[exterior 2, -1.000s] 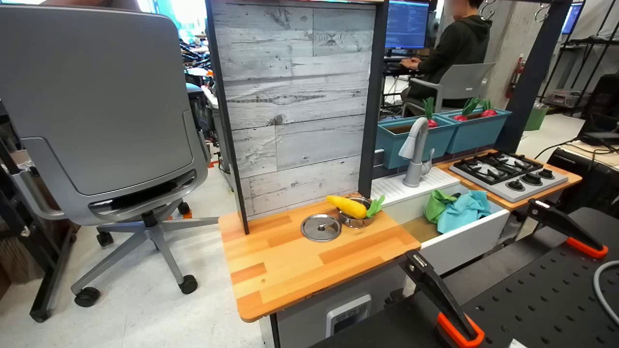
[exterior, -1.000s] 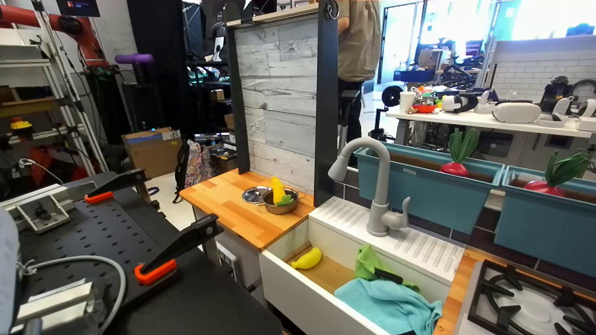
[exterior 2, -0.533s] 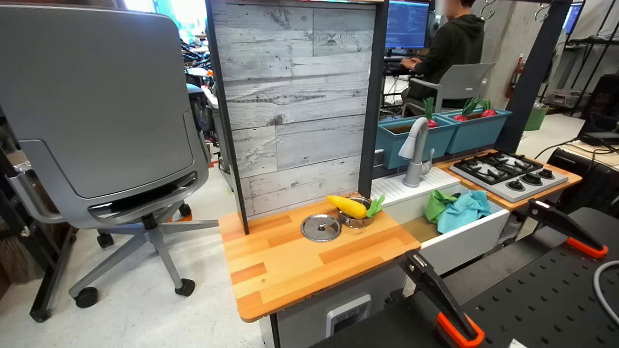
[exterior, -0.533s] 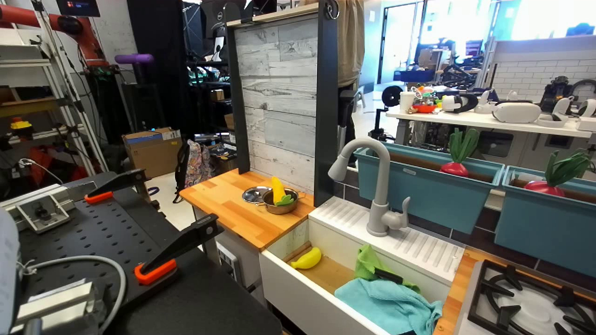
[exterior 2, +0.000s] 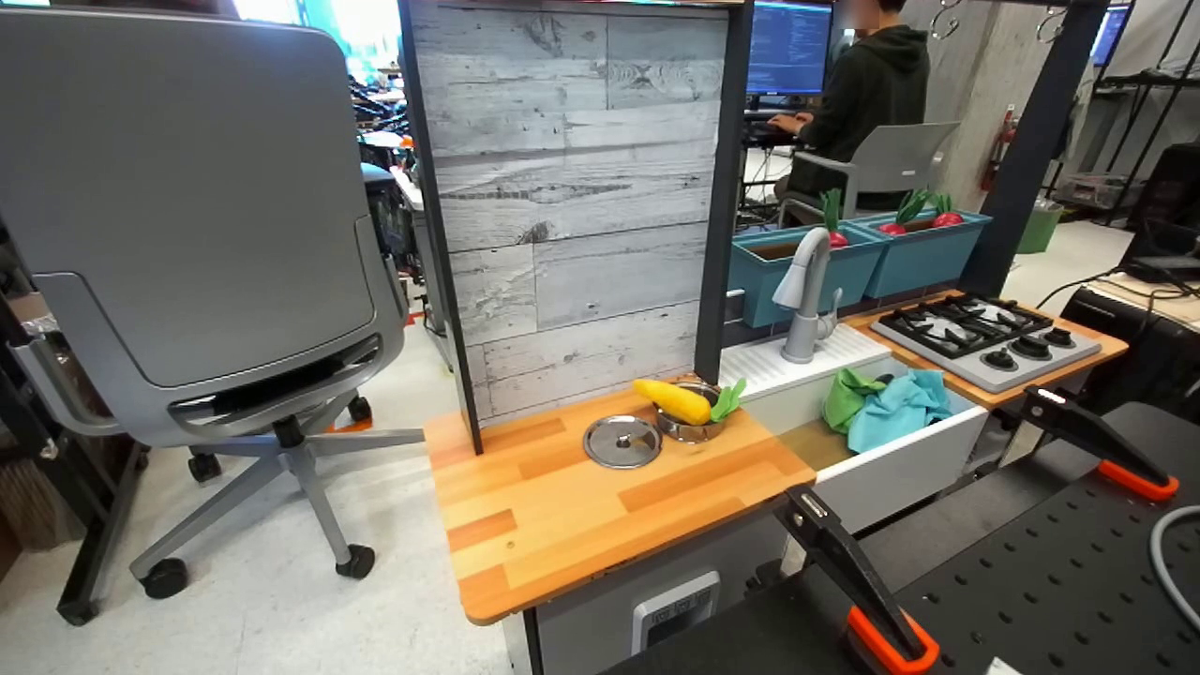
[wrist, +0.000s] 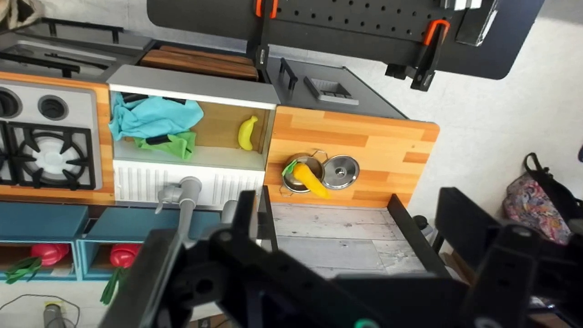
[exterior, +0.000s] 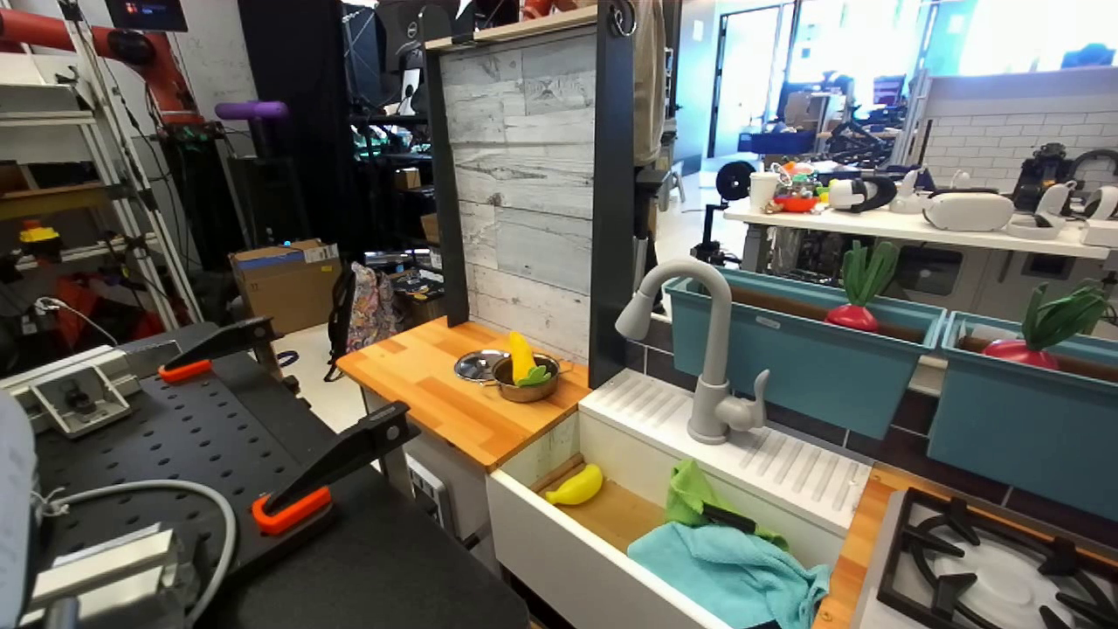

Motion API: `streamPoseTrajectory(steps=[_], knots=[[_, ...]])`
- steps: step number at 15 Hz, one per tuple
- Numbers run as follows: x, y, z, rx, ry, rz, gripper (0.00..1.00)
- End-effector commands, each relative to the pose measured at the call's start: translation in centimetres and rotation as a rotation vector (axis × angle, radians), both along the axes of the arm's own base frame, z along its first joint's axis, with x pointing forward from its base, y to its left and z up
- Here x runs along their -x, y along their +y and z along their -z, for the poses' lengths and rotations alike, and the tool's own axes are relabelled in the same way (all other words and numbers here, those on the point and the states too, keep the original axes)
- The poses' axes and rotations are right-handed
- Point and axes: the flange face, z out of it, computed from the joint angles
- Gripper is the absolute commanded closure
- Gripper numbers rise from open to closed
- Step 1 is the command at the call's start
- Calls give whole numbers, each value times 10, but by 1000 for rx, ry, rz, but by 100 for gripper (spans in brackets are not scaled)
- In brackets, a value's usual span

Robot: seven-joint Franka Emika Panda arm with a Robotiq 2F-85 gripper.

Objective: Remove the carrot plush toy from the silver pot

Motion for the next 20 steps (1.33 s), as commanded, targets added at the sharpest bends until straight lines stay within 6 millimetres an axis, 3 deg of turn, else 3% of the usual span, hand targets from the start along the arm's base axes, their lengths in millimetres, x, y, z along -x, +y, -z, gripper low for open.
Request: streamPoseTrajectory(steps=[1, 11, 16, 20], knots=[[-33, 13, 45, -28, -20, 2, 0], [-130, 60, 194, -98, -114, 62, 0], [-176, 85, 269, -98, -51, 74, 0], [-212, 91, 329, -45, -6, 97, 0]])
